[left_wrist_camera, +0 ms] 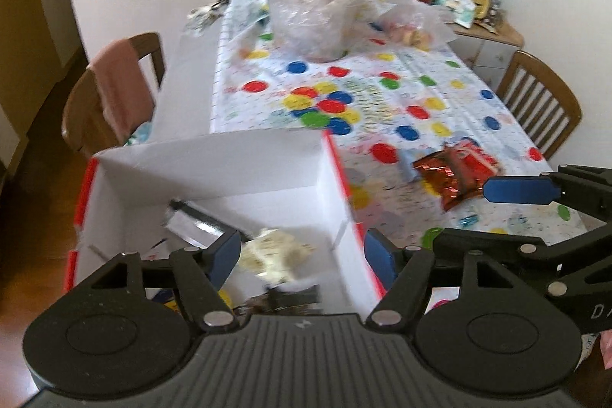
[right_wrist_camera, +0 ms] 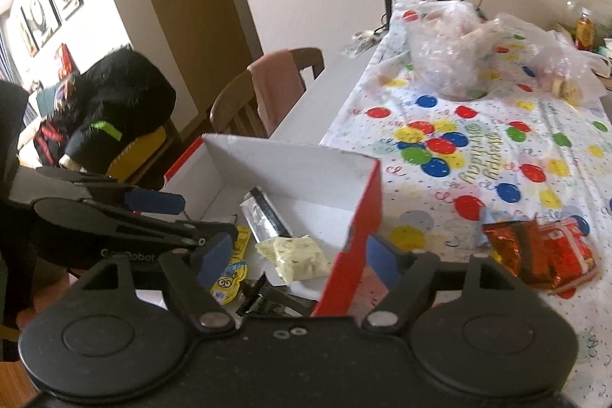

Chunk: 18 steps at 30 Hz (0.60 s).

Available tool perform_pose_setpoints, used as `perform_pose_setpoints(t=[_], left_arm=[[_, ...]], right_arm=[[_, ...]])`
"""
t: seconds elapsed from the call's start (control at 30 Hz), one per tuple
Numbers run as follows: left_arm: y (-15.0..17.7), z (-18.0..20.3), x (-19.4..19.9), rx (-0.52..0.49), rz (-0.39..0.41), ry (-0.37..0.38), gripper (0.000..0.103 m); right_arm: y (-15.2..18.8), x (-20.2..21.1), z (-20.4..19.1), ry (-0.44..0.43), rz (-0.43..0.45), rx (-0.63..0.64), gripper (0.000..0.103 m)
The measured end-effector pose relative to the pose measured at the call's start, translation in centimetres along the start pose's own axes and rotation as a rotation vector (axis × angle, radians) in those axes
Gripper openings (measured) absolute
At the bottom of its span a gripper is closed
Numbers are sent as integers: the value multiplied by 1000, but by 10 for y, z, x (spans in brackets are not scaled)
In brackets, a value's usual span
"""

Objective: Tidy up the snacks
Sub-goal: 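Move both grippers back over the chip bags on the table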

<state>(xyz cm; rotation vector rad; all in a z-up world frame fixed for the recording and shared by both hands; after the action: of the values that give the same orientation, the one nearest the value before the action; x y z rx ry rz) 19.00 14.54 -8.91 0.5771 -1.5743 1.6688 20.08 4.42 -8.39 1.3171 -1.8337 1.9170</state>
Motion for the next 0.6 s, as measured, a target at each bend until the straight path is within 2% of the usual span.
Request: perform_pose_setpoints(t=[0.17,0.23,0.47,0.53,0.6], left_arm=[[-6,38,-11,-13,18,35,73],[-8,53,-17,-23,21,45,74],[-15,100,-46,-13,12,78,78],[-16,109,-57,1,-4,83,78],[-17,118,-68,15,-18,86,78]], right_arm=[[5,23,30,3,26,-29,82],[8,30,44,7,33,-36,88],[18,50,100,21,43,-73,92],[22,55,114,31,44,-74,101],[24,58,131,53,52,-72,103]])
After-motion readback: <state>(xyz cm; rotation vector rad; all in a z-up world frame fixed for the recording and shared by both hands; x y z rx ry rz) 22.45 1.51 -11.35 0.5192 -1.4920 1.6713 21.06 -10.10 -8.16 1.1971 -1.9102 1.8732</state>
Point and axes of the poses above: each gripper's, at about its wrist camera, not at the fingertips, and x roughly against the way its jaws point, z to its right, y to its underside, the point moved 8 cm from there along -x, roughly the way its jaws point, and after that the axes turned 6 degrees about y, right-handed, at the moved point
